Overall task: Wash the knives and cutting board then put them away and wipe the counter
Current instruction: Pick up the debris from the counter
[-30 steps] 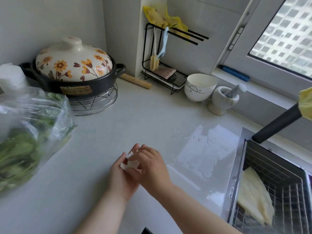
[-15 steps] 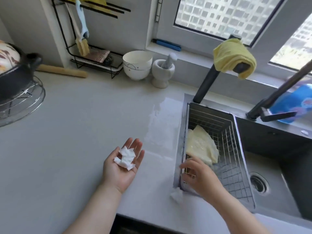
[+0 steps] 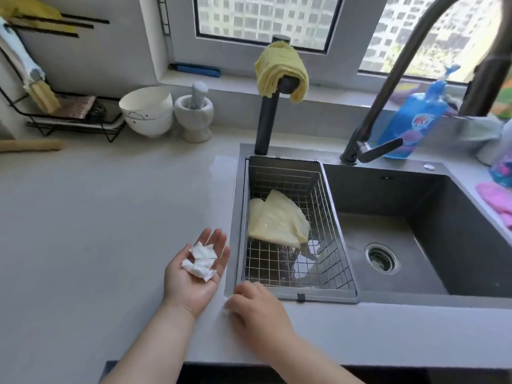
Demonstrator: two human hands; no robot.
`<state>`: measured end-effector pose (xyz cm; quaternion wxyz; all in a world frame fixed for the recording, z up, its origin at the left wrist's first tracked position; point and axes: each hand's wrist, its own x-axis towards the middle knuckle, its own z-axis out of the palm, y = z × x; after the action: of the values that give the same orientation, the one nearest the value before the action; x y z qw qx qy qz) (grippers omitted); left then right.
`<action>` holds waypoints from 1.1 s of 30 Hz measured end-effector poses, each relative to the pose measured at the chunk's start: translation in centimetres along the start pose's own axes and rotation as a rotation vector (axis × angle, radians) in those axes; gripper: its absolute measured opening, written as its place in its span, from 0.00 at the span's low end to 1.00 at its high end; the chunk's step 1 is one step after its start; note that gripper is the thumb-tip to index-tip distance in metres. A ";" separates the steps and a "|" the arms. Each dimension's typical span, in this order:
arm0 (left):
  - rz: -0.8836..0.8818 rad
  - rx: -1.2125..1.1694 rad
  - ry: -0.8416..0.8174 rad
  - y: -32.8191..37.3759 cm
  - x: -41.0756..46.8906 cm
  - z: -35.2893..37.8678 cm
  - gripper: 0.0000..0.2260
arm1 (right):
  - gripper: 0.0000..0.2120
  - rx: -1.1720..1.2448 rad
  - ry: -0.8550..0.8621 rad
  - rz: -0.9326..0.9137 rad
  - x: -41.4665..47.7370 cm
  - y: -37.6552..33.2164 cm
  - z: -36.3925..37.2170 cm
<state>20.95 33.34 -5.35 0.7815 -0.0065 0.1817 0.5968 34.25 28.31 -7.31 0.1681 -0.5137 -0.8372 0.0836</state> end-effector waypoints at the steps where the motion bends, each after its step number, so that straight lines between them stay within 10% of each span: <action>1: 0.006 0.004 0.000 -0.2 0.0 0.0 0.26 | 0.14 -0.029 0.031 -0.010 0.0 0.4 0.0; 13: -0.118 -0.010 -0.038 -4.4 0.1 1.8 0.29 | 0.04 0.102 0.613 -0.047 2.8 0.5 -3.8; 17: -0.260 0.022 0.012 -6.1 0.4 3.7 0.09 | 0.05 0.002 0.655 0.075 1.6 1.8 -4.1; 33: -0.489 0.140 0.076 -15.7 2.1 6.2 0.23 | 0.11 -0.190 0.782 0.596 -10.2 11.9 -10.3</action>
<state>37.79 32.22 -3.43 0.8937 -0.0185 0.2450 0.3754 52.16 24.39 -3.46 0.3905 -0.7364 -0.5323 -0.1476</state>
